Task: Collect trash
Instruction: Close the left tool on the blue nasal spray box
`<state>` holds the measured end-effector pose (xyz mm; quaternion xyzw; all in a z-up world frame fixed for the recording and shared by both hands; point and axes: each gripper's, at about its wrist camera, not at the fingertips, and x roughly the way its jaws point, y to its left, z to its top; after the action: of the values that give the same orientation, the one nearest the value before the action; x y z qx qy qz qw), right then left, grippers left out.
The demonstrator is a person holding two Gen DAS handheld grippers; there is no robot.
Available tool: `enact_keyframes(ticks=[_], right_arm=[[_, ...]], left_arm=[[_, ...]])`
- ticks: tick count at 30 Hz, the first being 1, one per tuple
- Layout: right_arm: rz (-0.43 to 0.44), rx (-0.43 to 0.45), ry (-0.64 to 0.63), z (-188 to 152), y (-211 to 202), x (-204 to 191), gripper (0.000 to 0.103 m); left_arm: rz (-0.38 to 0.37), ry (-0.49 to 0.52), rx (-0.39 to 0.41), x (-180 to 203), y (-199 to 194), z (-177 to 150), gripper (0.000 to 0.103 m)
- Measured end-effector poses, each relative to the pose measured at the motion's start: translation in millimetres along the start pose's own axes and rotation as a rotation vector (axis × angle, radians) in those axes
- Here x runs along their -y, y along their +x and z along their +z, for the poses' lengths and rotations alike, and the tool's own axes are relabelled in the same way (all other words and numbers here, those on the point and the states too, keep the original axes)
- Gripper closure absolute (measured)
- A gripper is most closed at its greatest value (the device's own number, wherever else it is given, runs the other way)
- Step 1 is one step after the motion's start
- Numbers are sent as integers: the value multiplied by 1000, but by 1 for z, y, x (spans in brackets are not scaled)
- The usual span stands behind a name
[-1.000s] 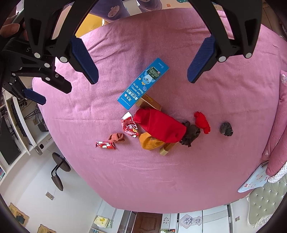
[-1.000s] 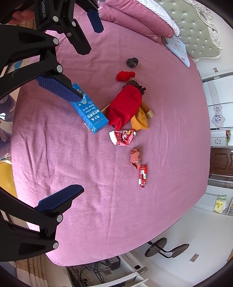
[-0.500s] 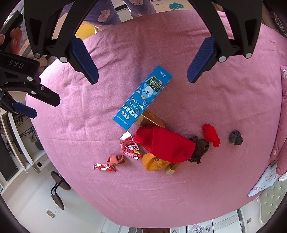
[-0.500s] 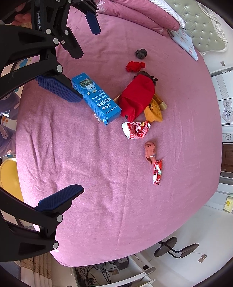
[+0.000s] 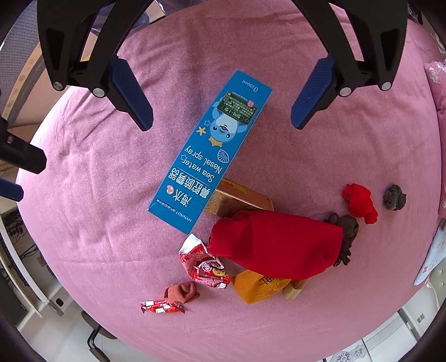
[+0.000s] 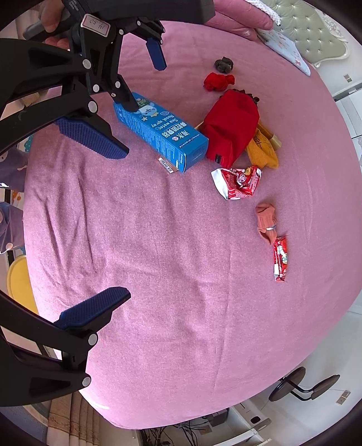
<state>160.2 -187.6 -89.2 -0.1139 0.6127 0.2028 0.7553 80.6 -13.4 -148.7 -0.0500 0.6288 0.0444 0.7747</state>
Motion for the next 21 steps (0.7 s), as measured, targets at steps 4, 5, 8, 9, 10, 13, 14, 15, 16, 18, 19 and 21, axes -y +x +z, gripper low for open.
enact_keyframes(ticks=[4,5,8,9,10,13,14,15,16,18,19,21], right_arm=[[13,-16,9,4,14,1,13],[16,-18,11,5,17,1,13],[27,-30,18,9,25,-1,13],[30,-32,20,10,26,-1,13],[33,-34,22,11,28,-1,13],[38,-39,31,15,33,0,13],[40,-41,34,16,34,1,13],[42,-44,36,18,36,0,13],[44,-47,37,19,38,1,13],[47,-51,38,20,41,1,13],[51,-53,37,21,42,0,13],[62,-55,35,23,44,-1,13]], left_arm=[[3,50,-36,5,26,6,4],[7,58,-44,6,32,7,4],[7,62,-63,7,45,10,4],[4,62,-68,7,49,11,4],[1,63,-70,7,52,12,4],[-2,73,-80,7,62,16,4],[-4,76,-87,7,65,17,5],[-5,78,-93,7,69,20,6],[-9,75,-101,6,73,21,11],[-32,55,-139,1,83,24,26],[-41,39,-158,-1,87,26,35],[-54,13,-189,-6,94,26,43]])
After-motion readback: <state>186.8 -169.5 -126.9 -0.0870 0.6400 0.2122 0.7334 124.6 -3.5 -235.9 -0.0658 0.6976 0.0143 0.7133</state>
